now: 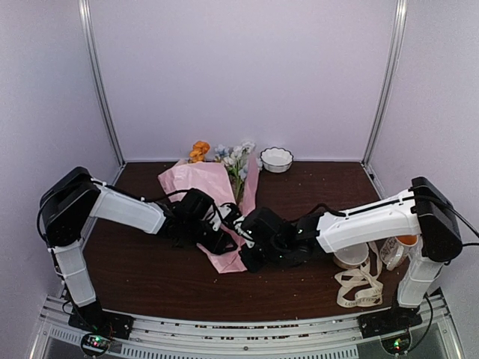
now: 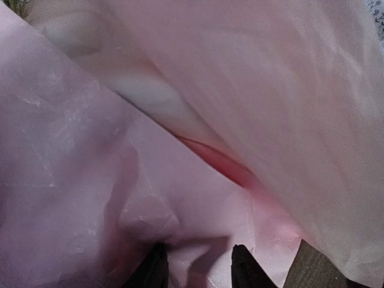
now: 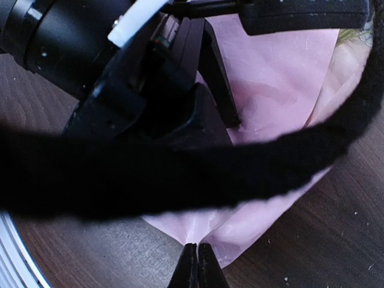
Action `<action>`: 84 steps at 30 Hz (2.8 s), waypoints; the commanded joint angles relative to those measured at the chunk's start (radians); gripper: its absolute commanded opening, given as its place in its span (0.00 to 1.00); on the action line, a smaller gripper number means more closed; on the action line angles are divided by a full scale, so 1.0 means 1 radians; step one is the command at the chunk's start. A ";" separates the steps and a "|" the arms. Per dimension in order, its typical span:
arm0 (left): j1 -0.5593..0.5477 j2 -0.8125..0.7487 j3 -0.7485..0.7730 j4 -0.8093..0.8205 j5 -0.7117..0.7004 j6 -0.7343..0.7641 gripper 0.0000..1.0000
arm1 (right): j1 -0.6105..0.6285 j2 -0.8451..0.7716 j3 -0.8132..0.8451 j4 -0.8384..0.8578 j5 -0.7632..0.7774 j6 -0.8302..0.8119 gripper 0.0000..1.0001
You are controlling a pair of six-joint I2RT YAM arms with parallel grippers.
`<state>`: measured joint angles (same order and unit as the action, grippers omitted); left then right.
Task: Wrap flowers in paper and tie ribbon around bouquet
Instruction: Fold the two-thirds-folded wrapping paper at the center of the board.
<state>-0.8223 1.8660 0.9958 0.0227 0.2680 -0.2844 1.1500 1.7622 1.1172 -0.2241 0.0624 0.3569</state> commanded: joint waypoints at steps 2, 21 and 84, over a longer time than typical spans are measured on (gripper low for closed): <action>0.058 -0.064 -0.089 0.195 0.091 -0.124 0.40 | 0.013 0.067 0.014 0.091 0.029 -0.100 0.00; 0.065 -0.260 -0.138 0.062 0.046 -0.149 0.50 | 0.013 0.281 0.144 -0.063 0.089 -0.127 0.00; 0.195 -0.128 0.092 -0.070 0.215 0.091 0.52 | 0.228 0.423 0.355 -0.245 0.487 -0.653 0.00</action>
<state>-0.6426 1.7218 1.0664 -0.1406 0.3218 -0.2253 1.3693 2.1677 1.4742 -0.4500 0.5411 -0.2863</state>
